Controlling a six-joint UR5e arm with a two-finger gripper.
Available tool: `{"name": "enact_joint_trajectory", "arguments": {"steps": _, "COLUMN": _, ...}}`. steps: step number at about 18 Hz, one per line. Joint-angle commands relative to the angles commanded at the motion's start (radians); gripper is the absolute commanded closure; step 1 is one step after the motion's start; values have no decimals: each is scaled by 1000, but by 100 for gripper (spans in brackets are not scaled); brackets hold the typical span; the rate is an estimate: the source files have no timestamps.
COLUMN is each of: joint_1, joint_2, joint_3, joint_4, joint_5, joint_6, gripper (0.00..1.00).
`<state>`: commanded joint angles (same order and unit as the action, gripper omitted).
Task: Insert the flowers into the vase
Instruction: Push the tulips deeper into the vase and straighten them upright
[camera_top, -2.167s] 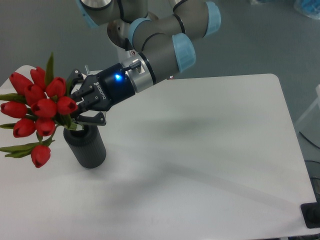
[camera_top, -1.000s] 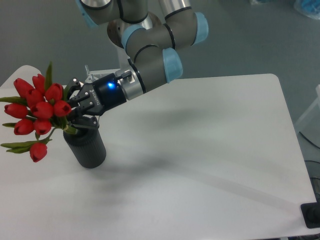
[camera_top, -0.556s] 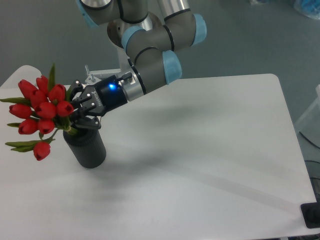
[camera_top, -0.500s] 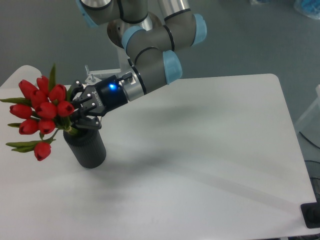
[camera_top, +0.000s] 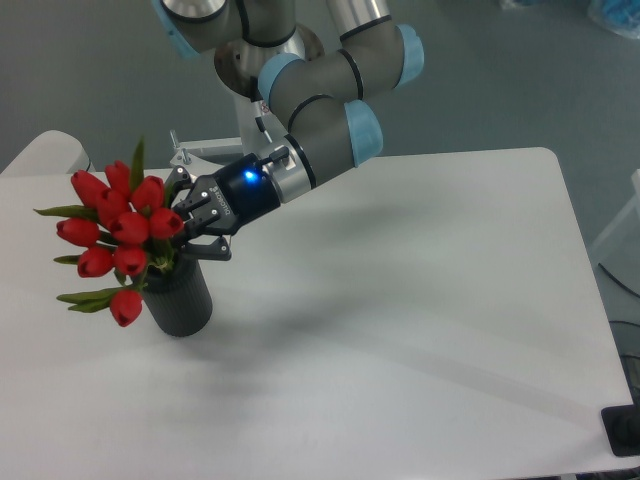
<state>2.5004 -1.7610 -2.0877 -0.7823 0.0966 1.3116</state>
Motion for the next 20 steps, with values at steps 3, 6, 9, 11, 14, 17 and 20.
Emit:
{"name": "enact_joint_trajectory", "arguments": {"steps": 3, "joint_1": -8, "joint_2": 5, "joint_3": -14, "joint_4": 0, "joint_5": 3, "joint_6": -2, "gripper": 87}}
{"name": "enact_joint_trajectory", "arguments": {"steps": 6, "joint_1": -14, "joint_2": 6, "joint_3": -20, "joint_4": 0, "joint_5": 0, "joint_6": -5, "gripper": 87}}
{"name": "enact_joint_trajectory", "arguments": {"steps": 9, "joint_1": -17, "joint_2": -5, "joint_3": -20, "joint_4": -2, "joint_5": 9, "joint_6": 0, "gripper": 84}}
{"name": "enact_joint_trajectory", "arguments": {"steps": 11, "joint_1": -20, "joint_2": -11, "joint_3": -22, "joint_4": -2, "joint_5": 12, "joint_6": 0, "gripper": 83}}
{"name": "enact_joint_trajectory", "arguments": {"steps": 14, "joint_1": -21, "joint_2": -21, "joint_3": -25, "joint_4": -2, "joint_5": 12, "joint_6": 0, "gripper": 82}}
{"name": "enact_joint_trajectory", "arguments": {"steps": 17, "joint_1": -21, "joint_2": -23, "joint_3": -23, "joint_4": -2, "joint_5": 14, "joint_6": 0, "gripper": 79}}
{"name": "enact_joint_trajectory", "arguments": {"steps": 20, "joint_1": -20, "joint_2": -29, "joint_3": -22, "joint_4": -2, "joint_5": 12, "joint_6": 0, "gripper": 70}}
